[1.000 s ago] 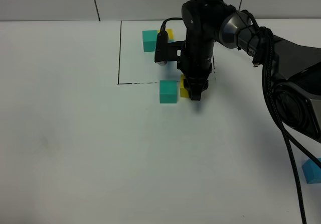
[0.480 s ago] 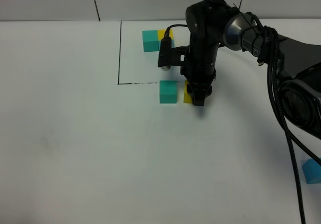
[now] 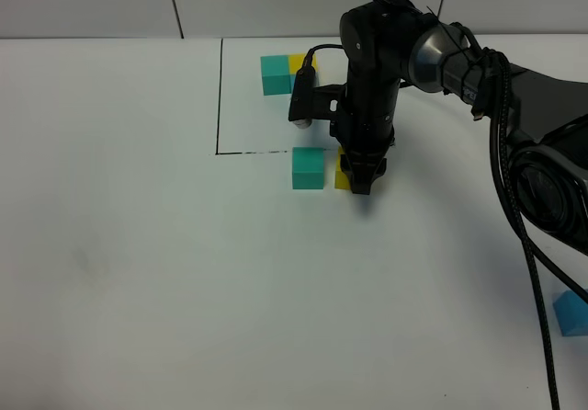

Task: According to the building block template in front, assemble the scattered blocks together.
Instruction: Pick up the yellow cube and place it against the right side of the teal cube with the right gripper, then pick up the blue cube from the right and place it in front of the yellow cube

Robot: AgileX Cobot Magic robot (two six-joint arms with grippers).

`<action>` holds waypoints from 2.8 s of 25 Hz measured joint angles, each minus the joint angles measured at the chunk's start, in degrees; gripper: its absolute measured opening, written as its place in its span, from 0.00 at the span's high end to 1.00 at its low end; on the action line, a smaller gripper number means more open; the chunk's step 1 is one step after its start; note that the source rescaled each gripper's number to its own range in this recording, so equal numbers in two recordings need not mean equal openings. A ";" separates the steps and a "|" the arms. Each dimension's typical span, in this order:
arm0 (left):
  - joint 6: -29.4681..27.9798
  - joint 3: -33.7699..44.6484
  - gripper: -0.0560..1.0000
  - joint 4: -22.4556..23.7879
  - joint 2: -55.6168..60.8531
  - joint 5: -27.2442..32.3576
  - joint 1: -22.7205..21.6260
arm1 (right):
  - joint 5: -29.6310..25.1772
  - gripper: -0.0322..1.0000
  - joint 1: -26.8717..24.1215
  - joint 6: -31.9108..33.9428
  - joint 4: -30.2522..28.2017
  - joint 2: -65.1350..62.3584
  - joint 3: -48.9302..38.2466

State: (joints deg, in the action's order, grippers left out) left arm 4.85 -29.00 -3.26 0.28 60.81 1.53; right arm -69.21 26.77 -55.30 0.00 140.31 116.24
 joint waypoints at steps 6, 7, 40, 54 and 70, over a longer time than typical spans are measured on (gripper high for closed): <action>0.00 0.00 0.17 0.00 0.00 0.00 0.00 | -0.18 0.97 0.38 0.28 0.00 0.00 0.00; 0.00 0.00 0.17 0.00 0.00 0.00 0.00 | -0.18 0.97 0.43 0.33 0.00 0.00 0.00; -0.05 0.00 0.17 0.00 0.00 0.00 0.00 | 1.88 0.97 1.39 -0.54 0.30 0.05 -0.03; -0.05 0.00 0.17 0.00 0.00 0.00 0.00 | 2.15 0.97 1.39 -0.59 1.12 0.05 -0.03; -0.05 0.00 0.17 0.00 0.00 0.00 0.00 | 2.61 0.97 1.39 -2.57 2.63 0.10 -0.03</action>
State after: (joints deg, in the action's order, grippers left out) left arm 4.80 -29.00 -3.26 0.28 60.81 1.53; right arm -66.60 28.16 -57.87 2.63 140.41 116.21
